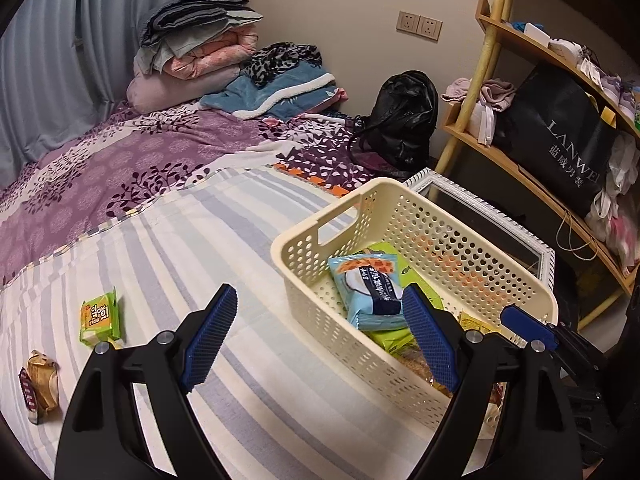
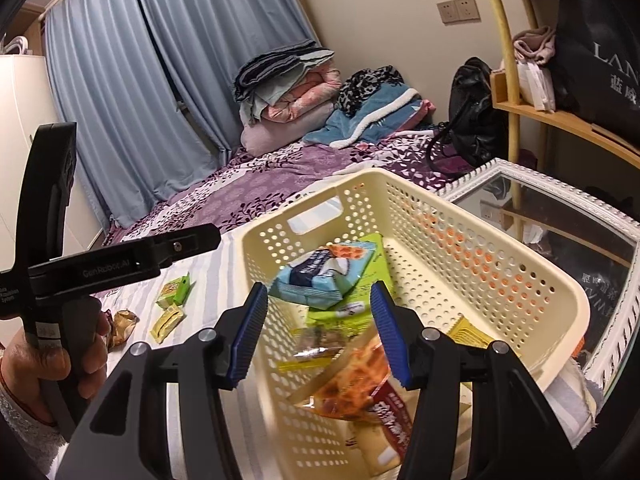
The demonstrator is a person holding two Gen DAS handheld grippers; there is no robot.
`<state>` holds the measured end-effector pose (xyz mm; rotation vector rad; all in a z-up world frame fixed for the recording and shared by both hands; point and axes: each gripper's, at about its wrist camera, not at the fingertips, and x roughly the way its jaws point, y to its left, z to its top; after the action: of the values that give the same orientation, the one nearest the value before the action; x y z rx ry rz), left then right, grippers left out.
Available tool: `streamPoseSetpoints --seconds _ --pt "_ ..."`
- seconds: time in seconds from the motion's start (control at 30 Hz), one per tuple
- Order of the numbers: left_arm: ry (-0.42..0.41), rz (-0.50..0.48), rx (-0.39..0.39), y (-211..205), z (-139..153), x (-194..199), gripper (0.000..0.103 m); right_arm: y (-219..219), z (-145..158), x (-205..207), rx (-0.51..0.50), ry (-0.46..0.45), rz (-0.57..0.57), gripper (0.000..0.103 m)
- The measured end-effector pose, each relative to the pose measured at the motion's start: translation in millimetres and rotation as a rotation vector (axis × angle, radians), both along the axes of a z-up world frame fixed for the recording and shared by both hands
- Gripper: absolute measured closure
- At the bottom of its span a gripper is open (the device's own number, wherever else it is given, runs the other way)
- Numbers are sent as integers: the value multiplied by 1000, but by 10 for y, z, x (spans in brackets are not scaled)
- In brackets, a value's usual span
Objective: Organize snacks
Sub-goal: 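Move both tools back toward the cracker packet and yellow packet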
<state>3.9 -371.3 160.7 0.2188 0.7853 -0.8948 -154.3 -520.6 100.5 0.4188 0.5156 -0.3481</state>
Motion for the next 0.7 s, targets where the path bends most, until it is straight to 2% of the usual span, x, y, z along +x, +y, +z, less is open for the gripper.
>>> streamPoseSetpoints --seconds 0.13,0.27,0.7 --pt "-5 19 -3 119 12 22 17 98 41 38 -12 -7 13 37" --pt "-5 50 -11 300 3 81 13 235 88 100 -32 -9 38 37" --pt "12 197 -7 1161 -117 378 12 794 97 395 -63 28 182 36"
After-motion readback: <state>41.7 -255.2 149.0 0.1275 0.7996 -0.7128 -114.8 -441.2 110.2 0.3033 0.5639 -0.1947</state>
